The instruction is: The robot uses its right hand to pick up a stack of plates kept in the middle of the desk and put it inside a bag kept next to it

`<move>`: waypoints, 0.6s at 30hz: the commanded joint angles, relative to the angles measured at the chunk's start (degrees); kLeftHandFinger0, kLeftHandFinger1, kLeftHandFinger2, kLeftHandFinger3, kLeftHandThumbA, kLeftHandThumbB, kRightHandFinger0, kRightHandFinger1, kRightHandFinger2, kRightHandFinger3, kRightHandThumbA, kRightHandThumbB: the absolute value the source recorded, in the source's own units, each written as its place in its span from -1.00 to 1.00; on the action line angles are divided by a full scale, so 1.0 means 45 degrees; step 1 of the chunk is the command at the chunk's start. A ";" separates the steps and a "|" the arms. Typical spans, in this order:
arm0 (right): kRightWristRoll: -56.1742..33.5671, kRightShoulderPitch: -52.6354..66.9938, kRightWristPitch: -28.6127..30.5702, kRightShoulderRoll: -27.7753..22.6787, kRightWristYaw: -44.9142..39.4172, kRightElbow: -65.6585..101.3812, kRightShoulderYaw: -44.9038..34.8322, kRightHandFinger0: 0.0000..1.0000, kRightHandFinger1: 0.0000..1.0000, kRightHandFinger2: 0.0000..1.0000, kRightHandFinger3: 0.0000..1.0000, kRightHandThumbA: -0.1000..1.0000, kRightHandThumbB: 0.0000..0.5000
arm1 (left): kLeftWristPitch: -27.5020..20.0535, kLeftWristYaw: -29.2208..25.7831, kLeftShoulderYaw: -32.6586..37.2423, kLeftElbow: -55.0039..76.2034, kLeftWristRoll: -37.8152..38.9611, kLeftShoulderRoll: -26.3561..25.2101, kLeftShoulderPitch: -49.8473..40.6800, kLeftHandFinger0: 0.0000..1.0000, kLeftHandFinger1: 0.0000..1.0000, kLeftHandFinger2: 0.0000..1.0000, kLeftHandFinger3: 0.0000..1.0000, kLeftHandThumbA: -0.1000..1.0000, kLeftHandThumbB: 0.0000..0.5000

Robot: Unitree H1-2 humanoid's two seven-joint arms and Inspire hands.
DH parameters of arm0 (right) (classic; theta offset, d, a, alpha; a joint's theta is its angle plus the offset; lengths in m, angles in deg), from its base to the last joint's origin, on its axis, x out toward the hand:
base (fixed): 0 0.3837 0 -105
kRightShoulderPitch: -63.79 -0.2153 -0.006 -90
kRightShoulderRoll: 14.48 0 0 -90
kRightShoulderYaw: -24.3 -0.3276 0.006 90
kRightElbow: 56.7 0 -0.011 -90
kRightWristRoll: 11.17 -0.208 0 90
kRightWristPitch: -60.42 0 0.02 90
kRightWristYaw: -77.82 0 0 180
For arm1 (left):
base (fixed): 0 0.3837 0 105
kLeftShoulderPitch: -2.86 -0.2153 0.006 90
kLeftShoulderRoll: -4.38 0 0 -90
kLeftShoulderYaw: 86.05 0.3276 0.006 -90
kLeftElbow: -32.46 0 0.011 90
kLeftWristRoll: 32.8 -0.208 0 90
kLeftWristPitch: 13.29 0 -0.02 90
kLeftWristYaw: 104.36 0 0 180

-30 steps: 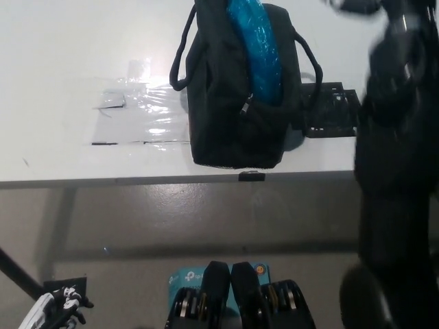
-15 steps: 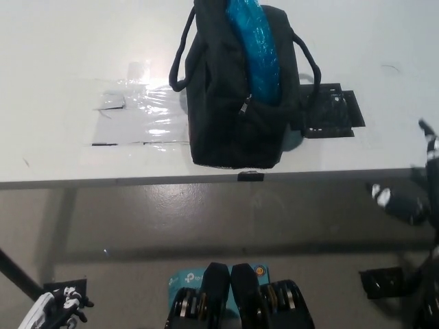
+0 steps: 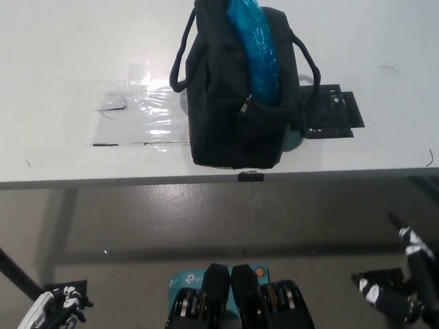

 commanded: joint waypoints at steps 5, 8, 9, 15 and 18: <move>-0.7499 0.0348 0.7096 -0.0263 0.1425 -0.5936 -0.2026 1.00 1.00 1.00 1.00 0.28 -0.29 | -0.0180 0.0155 -0.0156 0.0476 0.0043 -0.0376 0.0196 -0.95 -0.48 -0.23 -0.29 -0.14 1.00; -0.7961 0.0419 0.7193 -0.0341 0.1375 -0.6630 -0.2669 0.66 0.96 1.00 1.00 0.39 -0.08 | -0.0362 0.0236 -0.0133 0.0347 0.0029 -0.0398 0.0158 -0.94 -0.50 -0.23 -0.28 -0.11 1.00; -0.7977 0.0552 0.7269 -0.0309 0.1366 -0.6622 -0.2684 0.59 0.90 1.00 1.00 0.39 -0.09 | -0.0369 0.0265 -0.0123 0.0376 0.0028 -0.0408 0.0059 -0.94 -0.50 -0.23 -0.28 -0.11 1.00; -0.8447 0.0591 0.7745 -0.0386 0.1325 -0.7325 -0.3293 0.24 0.52 0.79 1.00 0.25 -0.28 | -0.0287 0.0280 -0.0099 0.0445 0.0022 -0.0411 0.0050 -0.94 -0.48 -0.21 -0.27 -0.12 1.00; -0.8430 0.0667 0.8204 -0.0372 0.1481 -0.7687 -0.3443 0.18 0.45 0.73 1.00 0.24 -0.29 | -0.0376 0.0284 -0.0100 0.0391 0.0007 -0.0415 0.0027 -0.94 -0.48 -0.21 -0.27 -0.12 1.00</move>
